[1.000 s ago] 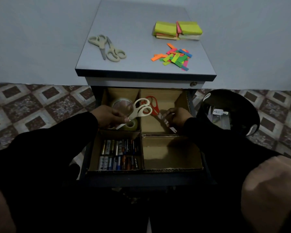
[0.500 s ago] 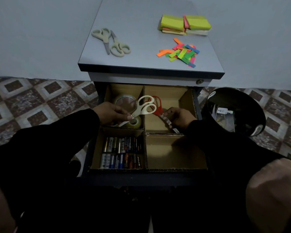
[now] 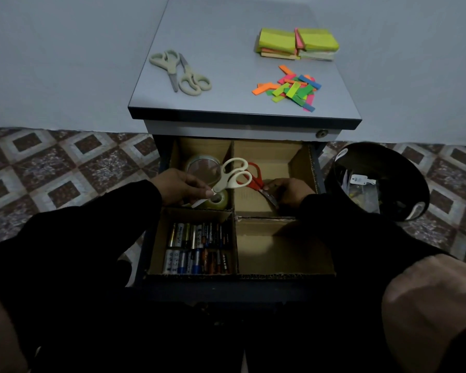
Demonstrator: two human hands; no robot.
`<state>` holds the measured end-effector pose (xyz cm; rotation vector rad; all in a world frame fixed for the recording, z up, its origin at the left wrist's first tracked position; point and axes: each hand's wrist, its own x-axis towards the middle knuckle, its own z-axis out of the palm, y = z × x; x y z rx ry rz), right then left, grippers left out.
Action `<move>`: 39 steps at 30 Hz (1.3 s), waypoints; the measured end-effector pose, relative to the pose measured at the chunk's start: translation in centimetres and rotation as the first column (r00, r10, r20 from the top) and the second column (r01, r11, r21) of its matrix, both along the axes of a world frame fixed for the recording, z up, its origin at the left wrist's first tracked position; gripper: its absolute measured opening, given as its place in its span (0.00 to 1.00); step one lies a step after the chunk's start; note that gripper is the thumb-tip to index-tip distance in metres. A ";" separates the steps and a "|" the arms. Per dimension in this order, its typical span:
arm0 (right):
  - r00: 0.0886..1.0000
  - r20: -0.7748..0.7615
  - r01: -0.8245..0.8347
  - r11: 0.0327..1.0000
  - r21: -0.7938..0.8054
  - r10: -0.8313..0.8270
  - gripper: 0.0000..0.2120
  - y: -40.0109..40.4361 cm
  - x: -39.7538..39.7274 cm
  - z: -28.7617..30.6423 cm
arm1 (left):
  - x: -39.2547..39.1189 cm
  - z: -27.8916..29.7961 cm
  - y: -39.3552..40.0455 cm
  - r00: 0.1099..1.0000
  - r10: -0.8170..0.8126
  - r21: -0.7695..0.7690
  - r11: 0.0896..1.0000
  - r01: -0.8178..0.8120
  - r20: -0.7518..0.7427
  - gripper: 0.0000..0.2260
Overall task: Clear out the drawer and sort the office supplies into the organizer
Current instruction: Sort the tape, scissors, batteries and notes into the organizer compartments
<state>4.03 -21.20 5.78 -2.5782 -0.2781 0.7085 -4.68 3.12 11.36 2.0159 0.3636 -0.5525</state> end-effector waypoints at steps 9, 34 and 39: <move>0.985 0.012 0.162 0.960 0.229 -0.170 0.08 -0.2 -0.5 0.7 | 0.0 -0.2 -0.1 1.000 0.007 -0.009 1.000 -0.007 0.025 0.02; 0.869 -0.328 0.486 0.517 0.705 -0.369 0.16 3.1 -6.8 6.9 | -2.3 -0.5 -8.0 0.942 0.333 -0.457 0.831 -0.316 -0.045 0.05; 0.826 -0.439 0.562 0.446 0.696 -0.354 0.19 3.0 -6.2 7.0 | -2.0 -0.5 -8.0 0.945 0.325 -0.464 0.831 -0.307 -0.045 0.04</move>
